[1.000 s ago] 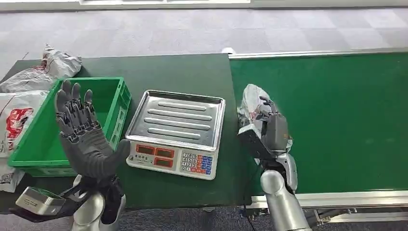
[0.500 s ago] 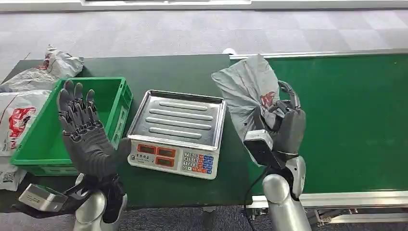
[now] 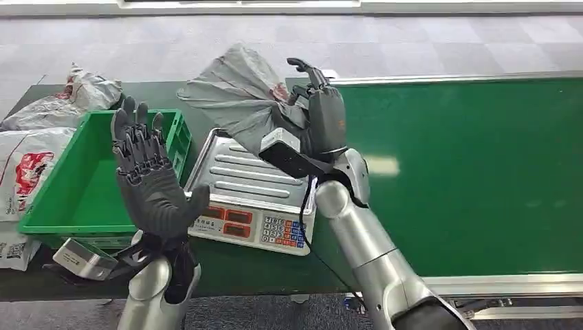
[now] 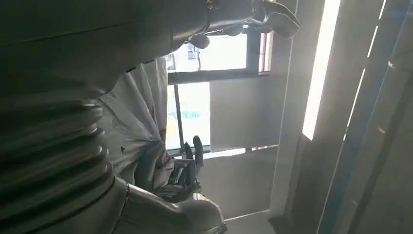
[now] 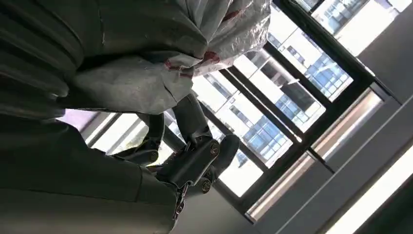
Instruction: Moved the parcel from conveyor to table for the left to box.
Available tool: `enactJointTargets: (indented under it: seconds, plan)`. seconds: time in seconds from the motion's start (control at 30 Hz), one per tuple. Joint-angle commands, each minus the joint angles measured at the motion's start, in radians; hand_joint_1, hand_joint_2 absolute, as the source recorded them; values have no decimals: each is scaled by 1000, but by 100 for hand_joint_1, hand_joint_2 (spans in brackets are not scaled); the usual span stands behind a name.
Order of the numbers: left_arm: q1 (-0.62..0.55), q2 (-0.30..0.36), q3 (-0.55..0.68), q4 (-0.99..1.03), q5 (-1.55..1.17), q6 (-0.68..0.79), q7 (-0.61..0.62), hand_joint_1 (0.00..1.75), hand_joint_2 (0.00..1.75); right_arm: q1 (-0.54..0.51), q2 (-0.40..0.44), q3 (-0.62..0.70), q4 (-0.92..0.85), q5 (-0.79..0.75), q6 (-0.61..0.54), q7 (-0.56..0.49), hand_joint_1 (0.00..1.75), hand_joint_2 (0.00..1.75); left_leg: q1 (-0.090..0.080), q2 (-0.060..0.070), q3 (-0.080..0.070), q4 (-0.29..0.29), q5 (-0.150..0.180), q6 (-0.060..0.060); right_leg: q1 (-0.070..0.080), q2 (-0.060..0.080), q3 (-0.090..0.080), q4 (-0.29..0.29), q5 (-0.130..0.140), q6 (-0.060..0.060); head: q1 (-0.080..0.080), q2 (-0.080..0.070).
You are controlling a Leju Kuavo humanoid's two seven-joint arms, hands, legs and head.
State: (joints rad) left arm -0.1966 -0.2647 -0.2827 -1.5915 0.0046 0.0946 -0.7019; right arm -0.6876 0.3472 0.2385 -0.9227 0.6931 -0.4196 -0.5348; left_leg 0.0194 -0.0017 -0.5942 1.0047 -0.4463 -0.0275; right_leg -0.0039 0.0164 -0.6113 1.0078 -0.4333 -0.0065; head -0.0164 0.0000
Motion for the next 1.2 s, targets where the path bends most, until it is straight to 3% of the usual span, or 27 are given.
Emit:
enactJointTargets:
  seconds: [0.03, 0.07, 0.1, 0.3, 0.5, 0.53, 0.67, 0.73, 0.83, 1.2]
  plan:
    - [-10, 51, -12, 25, 0, 19, 4, 0, 175, -146, 2, 74, 314, -1, -40, 28, 175, 175, -1, 1, 2, -1, 0, 1, -1, 1, 1, 0, 0, 0, 0, 0]
    - [-8, 50, -11, 24, -2, 23, 4, 0, 175, -146, 2, 78, 323, 0, -49, 33, 10, 175, -1, 1, 3, -1, 0, 1, -1, 0, 2, -1, 0, 0, 0, 0]
    - [-6, 51, -10, 25, -4, 26, 4, 0, 175, -151, 2, 89, 339, 14, -63, 47, 0, 175, -1, 0, 2, -1, 0, 1, -1, -1, 1, 0, 0, 0, 0, 0]
    - [8, 58, -2, 30, -5, 25, 4, 0, 175, -121, 2, 102, 369, 19, -116, 63, 0, 175, -2, -1, 4, -3, 0, 2, -1, -2, 4, -3, 0, 0, 0, 0]
    - [24, 58, 19, 26, -24, 3, 4, 0, 175, -85, -11, 84, 356, 17, 7, 70, 0, 175, -1, -2, 3, -2, 0, 1, -1, -3, 3, -2, -1, 0, 0, 0]
    - [28, 59, 24, 24, -26, 1, 4, 0, 175, -76, -12, 78, 338, 14, 36, 74, 0, 0, -2, -3, 4, -3, 0, 2, -1, -4, 5, -3, 0, 1, 0, 0]
    - [45, 58, 43, 7, -36, -6, 4, 0, 175, -40, -20, 45, 256, -31, 146, 67, 0, 0, -1, -3, 2, -1, 0, 1, -1, -3, 2, -1, -1, 0, 0, 0]
    - [47, 55, 56, 2, -43, -10, 4, 0, 175, -27, -26, 13, 211, -110, 282, 34, 0, 0, -1, -3, 2, -1, 0, 1, -1, -4, 2, -1, -1, 0, 0, 0]
    - [49, 55, 65, -3, -46, -14, 4, 0, 175, -28, -34, -8, 196, -168, 384, 37, 0, 0, -1, -4, 0, -1, 0, 1, -1, -4, 1, -1, -1, 0, 0, 0]
    - [51, 50, 71, -4, -51, -17, 4, 0, 175, -24, -33, -17, 189, -180, 400, 43, 0, 0, -1, -3, 1, -1, 0, 1, -1, -4, 1, -1, -1, 0, 0, 0]
